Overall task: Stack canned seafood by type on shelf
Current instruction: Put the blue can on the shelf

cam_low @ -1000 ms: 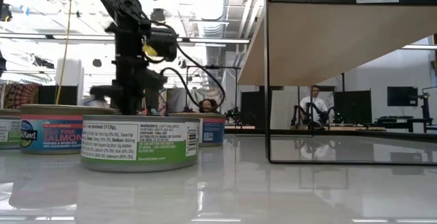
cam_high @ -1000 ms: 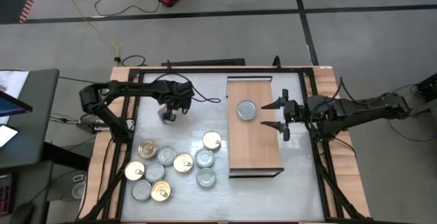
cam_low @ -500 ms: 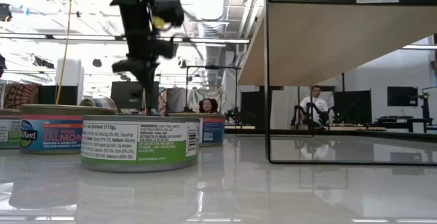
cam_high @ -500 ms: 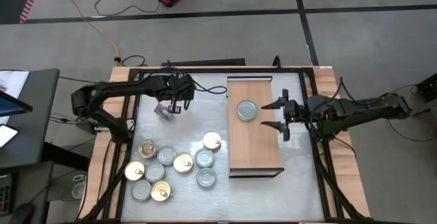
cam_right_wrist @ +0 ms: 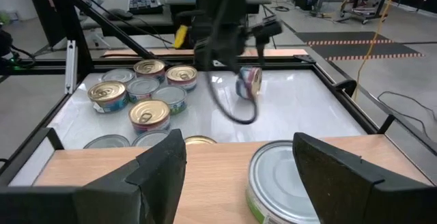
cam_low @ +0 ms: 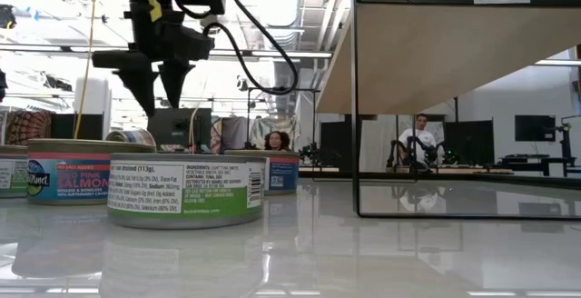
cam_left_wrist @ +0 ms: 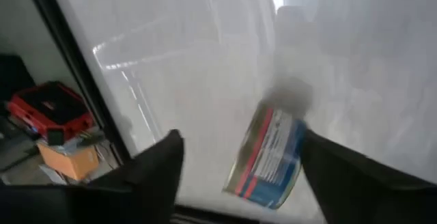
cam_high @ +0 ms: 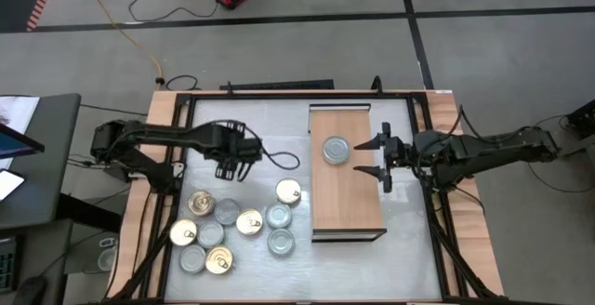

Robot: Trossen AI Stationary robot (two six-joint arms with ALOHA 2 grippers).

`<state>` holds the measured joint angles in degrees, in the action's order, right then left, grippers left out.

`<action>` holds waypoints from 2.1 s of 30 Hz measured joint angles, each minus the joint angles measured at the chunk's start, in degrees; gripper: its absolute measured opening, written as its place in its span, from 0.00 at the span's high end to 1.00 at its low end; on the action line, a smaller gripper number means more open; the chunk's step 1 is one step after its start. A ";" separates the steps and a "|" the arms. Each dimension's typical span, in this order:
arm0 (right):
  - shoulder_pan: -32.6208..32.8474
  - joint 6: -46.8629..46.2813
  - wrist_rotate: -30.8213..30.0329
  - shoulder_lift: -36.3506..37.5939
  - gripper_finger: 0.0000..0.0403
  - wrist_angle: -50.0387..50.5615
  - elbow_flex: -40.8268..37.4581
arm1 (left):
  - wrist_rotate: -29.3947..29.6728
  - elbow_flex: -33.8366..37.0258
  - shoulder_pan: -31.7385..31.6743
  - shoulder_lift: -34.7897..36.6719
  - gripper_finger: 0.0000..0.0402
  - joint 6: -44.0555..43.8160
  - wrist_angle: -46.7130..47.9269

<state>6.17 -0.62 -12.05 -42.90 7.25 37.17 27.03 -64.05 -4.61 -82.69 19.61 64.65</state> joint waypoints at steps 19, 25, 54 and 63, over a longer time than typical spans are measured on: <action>0.07 2.16 0.01 -0.28 0.27 -2.86 0.00 | 4.21 16.19 1.31 0.08 0.25 7.51 -9.16; 0.06 2.16 0.02 -0.28 0.27 -2.58 0.00 | 3.94 15.23 1.41 0.08 0.54 6.82 -9.98; 0.22 -4.07 -2.01 6.97 0.27 4.50 0.04 | 9.70 -12.68 27.81 -0.58 0.54 16.11 -31.05; 0.24 -4.05 -2.08 12.08 0.27 8.16 0.04 | 8.17 -12.55 26.85 -10.52 0.54 38.95 -55.16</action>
<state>6.42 -4.67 -14.13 -30.82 15.40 37.21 35.21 -76.60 22.24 -93.21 58.56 9.49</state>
